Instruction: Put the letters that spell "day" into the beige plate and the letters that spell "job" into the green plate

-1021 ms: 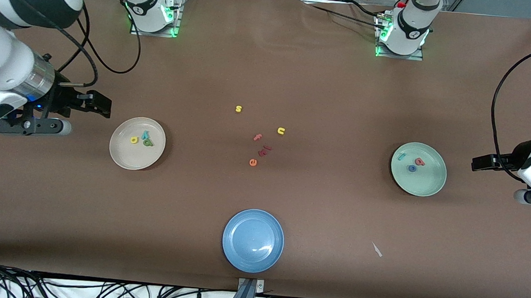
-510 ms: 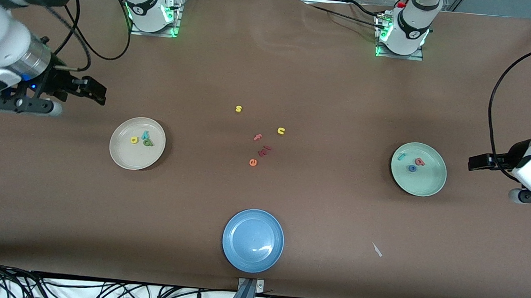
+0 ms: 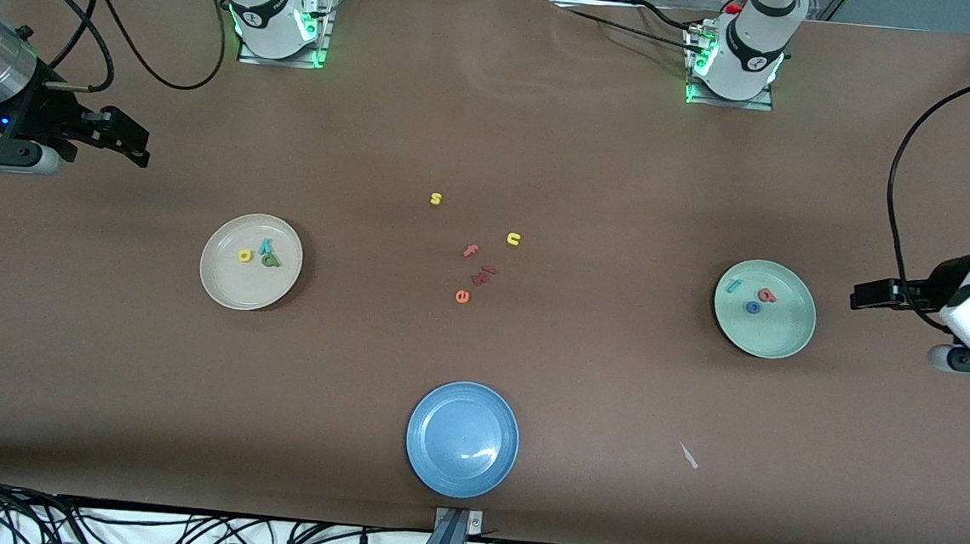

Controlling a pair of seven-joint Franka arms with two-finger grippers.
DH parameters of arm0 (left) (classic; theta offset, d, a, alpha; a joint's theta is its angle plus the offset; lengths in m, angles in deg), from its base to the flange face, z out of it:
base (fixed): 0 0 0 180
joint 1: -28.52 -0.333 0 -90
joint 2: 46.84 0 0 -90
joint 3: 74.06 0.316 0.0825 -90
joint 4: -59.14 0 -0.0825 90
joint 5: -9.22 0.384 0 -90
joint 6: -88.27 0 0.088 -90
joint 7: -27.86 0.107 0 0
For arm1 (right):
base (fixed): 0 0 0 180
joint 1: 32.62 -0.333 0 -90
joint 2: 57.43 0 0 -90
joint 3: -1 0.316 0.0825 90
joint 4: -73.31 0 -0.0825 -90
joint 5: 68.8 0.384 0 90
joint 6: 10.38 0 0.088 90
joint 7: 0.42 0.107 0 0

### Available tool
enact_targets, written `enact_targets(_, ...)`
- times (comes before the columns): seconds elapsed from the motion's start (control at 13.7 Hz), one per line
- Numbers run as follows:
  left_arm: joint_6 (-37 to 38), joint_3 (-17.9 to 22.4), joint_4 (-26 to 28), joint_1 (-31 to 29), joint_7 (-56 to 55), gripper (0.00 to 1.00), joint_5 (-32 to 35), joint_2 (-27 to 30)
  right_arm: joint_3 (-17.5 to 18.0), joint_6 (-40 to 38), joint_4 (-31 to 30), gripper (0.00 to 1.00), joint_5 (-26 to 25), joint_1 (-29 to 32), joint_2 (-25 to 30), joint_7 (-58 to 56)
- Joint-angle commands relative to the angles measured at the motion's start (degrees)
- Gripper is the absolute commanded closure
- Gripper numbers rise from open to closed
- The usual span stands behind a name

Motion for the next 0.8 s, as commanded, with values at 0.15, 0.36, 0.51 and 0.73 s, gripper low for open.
enact_targets(0.15,0.1,1.4,0.7,0.8,5.2,0.01,-1.5,1.4,3.8,0.0,-1.2,0.0,0.2,3.2,1.1,0.5)
enact_targets(0.36,0.1,1.3,0.9,0.8,5.7,0.01,-1.0,1.4,3.8,0.5,-1.2,0.0,1.1,3.2,1.0,0.5)
enact_targets(0.51,0.1,1.4,0.8,0.8,5.7,0.01,-1.0,1.3,3.7,2.8,-1.6,0.0,1.2,3.1,0.8,0.3)
enact_targets(0.73,0.1,1.4,0.4,0.8,5.8,0.01,-1.0,1.3,4.0,3.3,-1.9,0.0,0.9,3.1,1.0,-0.3)
